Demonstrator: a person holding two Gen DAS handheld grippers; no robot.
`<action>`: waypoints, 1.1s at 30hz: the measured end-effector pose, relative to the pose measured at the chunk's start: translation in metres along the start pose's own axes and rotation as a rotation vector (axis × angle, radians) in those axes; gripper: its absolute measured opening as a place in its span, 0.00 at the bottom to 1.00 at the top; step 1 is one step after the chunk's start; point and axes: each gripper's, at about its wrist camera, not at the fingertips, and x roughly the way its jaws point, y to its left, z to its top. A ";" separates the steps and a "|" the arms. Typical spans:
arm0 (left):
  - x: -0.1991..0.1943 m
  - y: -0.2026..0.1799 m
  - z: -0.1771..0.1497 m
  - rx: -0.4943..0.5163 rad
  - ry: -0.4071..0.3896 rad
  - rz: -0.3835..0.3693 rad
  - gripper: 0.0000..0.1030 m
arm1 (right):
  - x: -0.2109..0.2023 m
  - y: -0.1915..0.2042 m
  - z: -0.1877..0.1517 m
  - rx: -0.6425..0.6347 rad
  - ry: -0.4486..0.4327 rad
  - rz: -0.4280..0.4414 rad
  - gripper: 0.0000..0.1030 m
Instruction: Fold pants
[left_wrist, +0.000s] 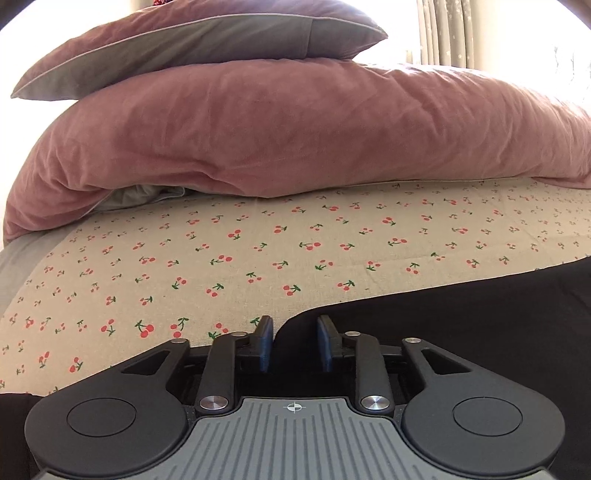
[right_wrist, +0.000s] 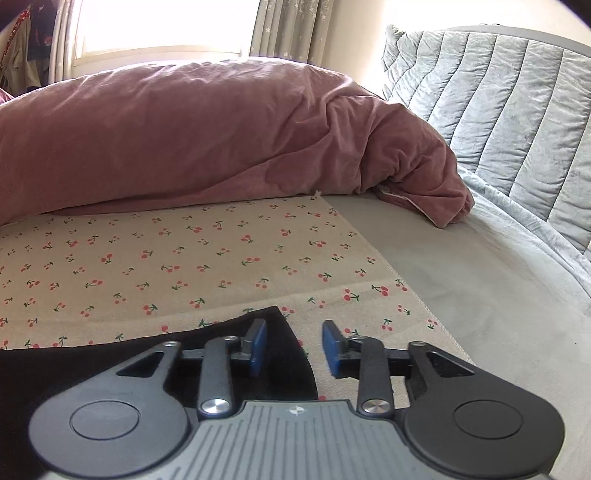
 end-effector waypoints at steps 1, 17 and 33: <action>-0.007 0.000 0.001 0.004 -0.006 0.000 0.45 | -0.006 -0.007 0.000 0.015 0.005 0.008 0.40; -0.111 -0.084 -0.066 0.106 0.036 -0.276 0.69 | -0.071 -0.080 -0.079 0.192 0.232 0.119 0.09; -0.129 -0.094 -0.088 0.092 0.005 -0.281 0.72 | -0.129 -0.054 -0.086 0.107 0.119 0.060 0.46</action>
